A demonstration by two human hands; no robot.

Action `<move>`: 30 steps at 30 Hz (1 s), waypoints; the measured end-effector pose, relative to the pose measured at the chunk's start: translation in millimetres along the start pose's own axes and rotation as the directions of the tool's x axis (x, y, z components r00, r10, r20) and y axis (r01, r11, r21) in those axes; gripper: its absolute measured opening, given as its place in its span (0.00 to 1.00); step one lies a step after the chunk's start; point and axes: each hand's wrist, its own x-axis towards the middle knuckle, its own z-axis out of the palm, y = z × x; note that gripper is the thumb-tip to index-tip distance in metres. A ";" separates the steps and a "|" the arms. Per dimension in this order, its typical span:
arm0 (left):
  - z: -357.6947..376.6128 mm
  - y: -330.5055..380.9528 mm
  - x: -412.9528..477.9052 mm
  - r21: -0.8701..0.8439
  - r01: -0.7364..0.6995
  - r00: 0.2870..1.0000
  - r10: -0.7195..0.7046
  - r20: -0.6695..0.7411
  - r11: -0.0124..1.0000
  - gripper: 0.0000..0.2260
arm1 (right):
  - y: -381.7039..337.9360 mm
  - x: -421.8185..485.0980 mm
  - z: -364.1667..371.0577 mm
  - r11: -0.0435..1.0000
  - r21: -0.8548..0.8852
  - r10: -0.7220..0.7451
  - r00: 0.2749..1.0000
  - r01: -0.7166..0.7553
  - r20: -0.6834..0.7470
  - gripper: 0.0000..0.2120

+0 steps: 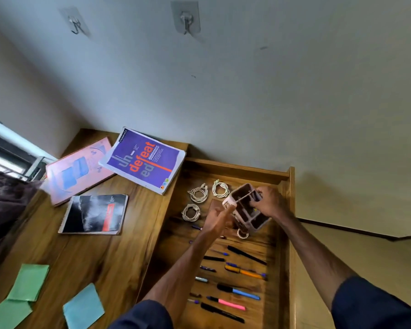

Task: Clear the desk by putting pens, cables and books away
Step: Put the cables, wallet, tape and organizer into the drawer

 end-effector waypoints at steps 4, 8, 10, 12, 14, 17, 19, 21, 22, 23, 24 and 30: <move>0.9 -0.1 11.1 0.269 0.007 0.982 0.044 -0.182 0.963 0.23 | 14.0 15.4 3.3 0.990 -0.003 0.135 0.971 -0.139 -0.196 0.14; -1.8 -8.8 20.5 0.369 0.089 0.974 -0.004 -0.225 0.925 0.19 | 16.7 31.4 3.7 0.968 0.016 0.248 0.946 -0.251 -0.207 0.17; -3.5 -11.6 23.3 0.430 0.108 0.977 -0.015 -0.214 0.896 0.16 | 17.4 37.6 7.7 0.963 0.029 0.267 0.944 -0.266 -0.193 0.17; -4.8 -12.7 25.6 0.493 0.092 0.979 0.011 -0.203 0.865 0.16 | 17.2 41.6 12.5 0.963 0.029 0.269 0.945 -0.268 -0.185 0.16; -6.1 -14.3 27.2 0.525 0.092 0.979 0.018 -0.201 0.846 0.16 | 16.2 43.2 16.7 0.962 0.025 0.271 0.943 -0.272 -0.190 0.15; -5.2 -16.9 26.7 0.487 0.109 0.981 -0.015 -0.192 0.867 0.18 | 16.9 42.4 18.9 0.961 0.022 0.276 0.944 -0.277 -0.181 0.16; -2.6 -18.5 24.4 0.475 0.116 0.978 -0.017 -0.208 0.872 0.19 | 20.1 40.2 19.8 0.963 0.020 0.268 0.947 -0.269 -0.178 0.17; 0.4 -20.2 21.7 0.463 0.128 0.975 -0.027 -0.219 0.877 0.17 | 23.0 37.3 20.6 0.961 0.037 0.276 0.945 -0.274 -0.173 0.18; 1.3 -21.5 20.4 0.456 0.133 0.975 -0.034 -0.219 0.880 0.16 | 24.2 35.5 20.9 0.960 0.052 0.281 0.944 -0.277 -0.170 0.18; 1.9 -22.0 18.4 0.454 0.141 0.975 -0.043 -0.220 0.880 0.16 | 25.3 34.0 21.2 0.959 0.067 0.282 0.944 -0.275 -0.169 0.18; 2.1 -22.2 16.7 0.450 0.146 0.974 -0.049 -0.220 0.881 0.15 | 26.0 32.8 21.3 0.960 0.081 0.280 0.945 -0.269 -0.168 0.18; 2.1 -23.8 -3.2 0.455 0.108 0.977 -0.010 -0.213 0.884 0.11 | 15.9 8.2 26.1 0.964 0.108 0.261 0.940 -0.242 -0.222 0.30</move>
